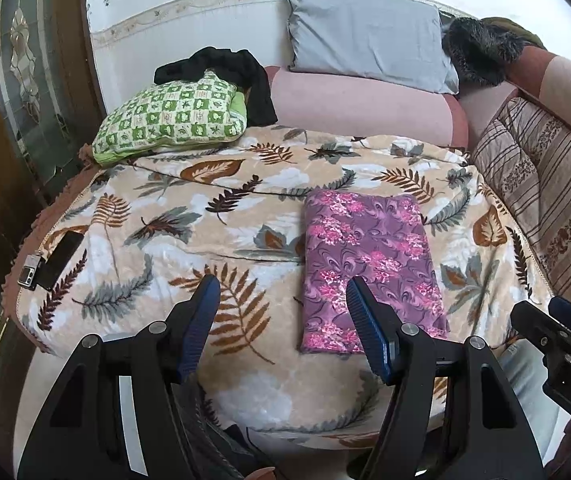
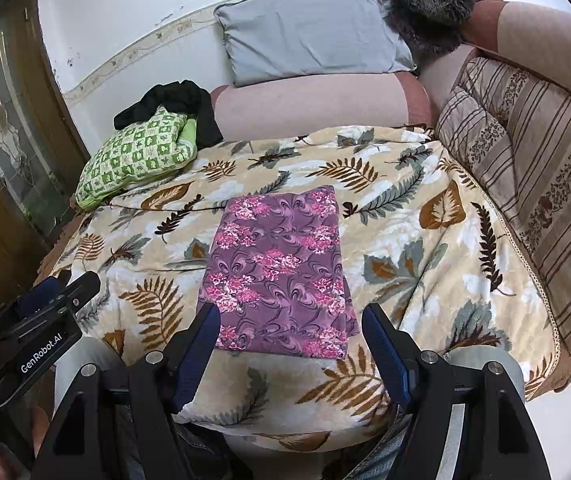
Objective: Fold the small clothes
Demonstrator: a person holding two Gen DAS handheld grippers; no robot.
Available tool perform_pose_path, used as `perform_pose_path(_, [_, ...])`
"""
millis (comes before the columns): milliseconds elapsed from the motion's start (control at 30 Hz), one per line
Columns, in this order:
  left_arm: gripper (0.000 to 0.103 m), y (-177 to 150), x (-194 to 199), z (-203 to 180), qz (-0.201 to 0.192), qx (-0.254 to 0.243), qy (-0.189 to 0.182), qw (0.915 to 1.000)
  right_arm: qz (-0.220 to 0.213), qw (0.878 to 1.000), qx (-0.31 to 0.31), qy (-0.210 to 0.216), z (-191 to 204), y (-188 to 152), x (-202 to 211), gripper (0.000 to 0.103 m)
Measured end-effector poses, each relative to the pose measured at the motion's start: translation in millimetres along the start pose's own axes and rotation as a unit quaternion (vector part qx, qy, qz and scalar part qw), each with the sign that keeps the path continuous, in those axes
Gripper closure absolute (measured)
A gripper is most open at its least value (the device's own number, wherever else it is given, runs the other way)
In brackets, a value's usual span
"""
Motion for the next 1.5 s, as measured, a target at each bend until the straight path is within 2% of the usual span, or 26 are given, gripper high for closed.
perform_pose_path(1067, [0.037,3,0,4,-0.004,-0.003,0.005,1.0,-0.001,1.0,0.001,-0.001,1,0,-1,0.032])
perform_pose_path(1367, [0.037,-3,-12,7,0.007,-0.009,0.01,0.9999,0.006,1.0,0.002,0.003,-2,0,-10,0.032])
perform_pose_path(1433, [0.037,-6,-21,6,0.024,-0.011,-0.005,0.9996,0.008,1.0,0.0,0.008,-5,-1,-16,0.032])
perform_pose_path(1500, [0.037,-7,-26,6,0.023,-0.015,-0.004,0.9996,0.014,1.0,-0.009,0.016,-10,-2,-26,0.032])
Point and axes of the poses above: each gripper's, at about its wrist camera, not at the fingertips, and x roughly against the way its jaws point, z to its left, y to its top, the point moved 7 cm from there along -x, roughly the way its jaws point, and after that the axes turned 7 degrees about x, right-handed, at the moved point
